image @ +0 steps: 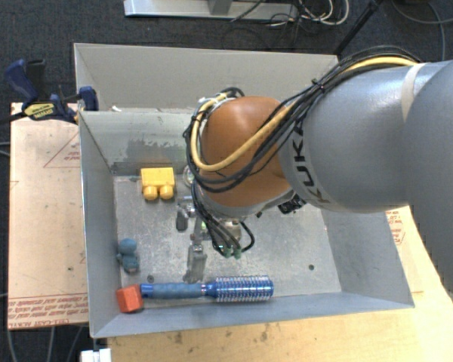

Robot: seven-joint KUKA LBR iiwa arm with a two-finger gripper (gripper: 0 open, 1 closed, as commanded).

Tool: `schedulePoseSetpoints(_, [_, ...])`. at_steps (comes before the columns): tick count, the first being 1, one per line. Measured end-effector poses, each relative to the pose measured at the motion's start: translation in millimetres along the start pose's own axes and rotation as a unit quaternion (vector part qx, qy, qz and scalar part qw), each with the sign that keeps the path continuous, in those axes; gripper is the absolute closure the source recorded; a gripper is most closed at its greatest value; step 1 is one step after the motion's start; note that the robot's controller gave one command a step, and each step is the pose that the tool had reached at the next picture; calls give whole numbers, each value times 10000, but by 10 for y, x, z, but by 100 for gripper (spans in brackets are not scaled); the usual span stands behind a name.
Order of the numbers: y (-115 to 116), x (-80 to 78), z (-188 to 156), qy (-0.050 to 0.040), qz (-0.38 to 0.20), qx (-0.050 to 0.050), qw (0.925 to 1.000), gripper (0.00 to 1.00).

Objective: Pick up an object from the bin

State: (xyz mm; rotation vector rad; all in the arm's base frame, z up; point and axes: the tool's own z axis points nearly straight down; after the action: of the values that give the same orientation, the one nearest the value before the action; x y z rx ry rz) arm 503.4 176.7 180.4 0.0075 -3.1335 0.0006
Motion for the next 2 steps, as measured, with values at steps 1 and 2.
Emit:
schedulePoseSetpoints(1, [-773,176,1133,-71,57,-7,10000,0])
schedulePoseSetpoints(2, [-742,190,1107,-41,28,-12,10000,100])
